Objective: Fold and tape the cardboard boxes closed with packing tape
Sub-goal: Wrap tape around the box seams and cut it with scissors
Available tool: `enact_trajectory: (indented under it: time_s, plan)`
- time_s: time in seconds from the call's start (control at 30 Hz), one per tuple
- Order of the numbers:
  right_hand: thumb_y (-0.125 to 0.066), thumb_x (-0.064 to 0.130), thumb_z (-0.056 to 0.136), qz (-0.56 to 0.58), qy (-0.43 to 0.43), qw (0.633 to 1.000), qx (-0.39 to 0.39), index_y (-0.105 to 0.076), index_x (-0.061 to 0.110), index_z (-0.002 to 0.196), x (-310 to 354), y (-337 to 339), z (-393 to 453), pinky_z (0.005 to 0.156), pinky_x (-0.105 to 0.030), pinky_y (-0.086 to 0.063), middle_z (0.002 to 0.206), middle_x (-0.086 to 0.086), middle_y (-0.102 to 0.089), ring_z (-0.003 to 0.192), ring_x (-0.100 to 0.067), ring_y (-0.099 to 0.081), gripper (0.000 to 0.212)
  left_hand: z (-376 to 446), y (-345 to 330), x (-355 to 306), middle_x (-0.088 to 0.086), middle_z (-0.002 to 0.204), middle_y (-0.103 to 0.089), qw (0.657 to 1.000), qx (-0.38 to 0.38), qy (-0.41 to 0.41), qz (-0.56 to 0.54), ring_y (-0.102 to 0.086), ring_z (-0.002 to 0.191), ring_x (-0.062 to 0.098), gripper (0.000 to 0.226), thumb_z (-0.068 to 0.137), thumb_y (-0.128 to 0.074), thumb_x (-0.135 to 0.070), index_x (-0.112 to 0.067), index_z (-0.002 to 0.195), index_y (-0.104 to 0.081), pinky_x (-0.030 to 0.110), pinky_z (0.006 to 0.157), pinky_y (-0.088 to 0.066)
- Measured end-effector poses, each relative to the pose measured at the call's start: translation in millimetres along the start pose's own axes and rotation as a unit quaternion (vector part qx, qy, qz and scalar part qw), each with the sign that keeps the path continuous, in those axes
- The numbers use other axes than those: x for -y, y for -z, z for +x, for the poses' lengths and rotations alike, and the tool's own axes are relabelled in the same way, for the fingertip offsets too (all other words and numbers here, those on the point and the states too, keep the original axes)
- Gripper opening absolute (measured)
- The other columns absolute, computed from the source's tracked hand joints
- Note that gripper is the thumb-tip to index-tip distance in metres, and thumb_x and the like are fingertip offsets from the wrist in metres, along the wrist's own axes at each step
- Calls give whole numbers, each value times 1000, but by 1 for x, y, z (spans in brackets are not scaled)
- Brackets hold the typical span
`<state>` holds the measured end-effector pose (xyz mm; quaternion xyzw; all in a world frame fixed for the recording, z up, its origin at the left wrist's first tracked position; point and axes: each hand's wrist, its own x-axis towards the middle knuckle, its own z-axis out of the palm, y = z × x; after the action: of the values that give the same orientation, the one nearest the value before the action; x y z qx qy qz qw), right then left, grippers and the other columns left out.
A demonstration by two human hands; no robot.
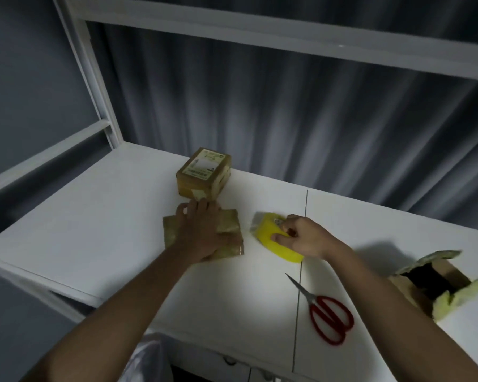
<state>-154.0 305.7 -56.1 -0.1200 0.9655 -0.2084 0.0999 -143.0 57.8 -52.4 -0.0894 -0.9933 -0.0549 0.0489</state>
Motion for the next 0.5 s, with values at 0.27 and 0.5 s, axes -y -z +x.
enact_trajectory:
  time_s: [0.27,0.5]
  plan:
    - [-39,52,96,-238,11,971,-17,-45,18,140,-18,-37,-16,107,-27,-25,152,-2,-33,139,-21,-29,56,-32,-58,10,7,71,-59,973,-201,-110,6,-58,54,25,30,69,-77,-12,-8,92,-58,27,43,-42]
    - [-32,76,79,-138,-25,976,-164,-66,13,94,-13,-43,-43,73,-38,-45,96,-8,-61,89,-31,-55,74,9,-19,3,19,109,-60,974,-193,-115,-15,-57,95,39,53,72,-76,-39,-6,110,-60,43,77,-47]
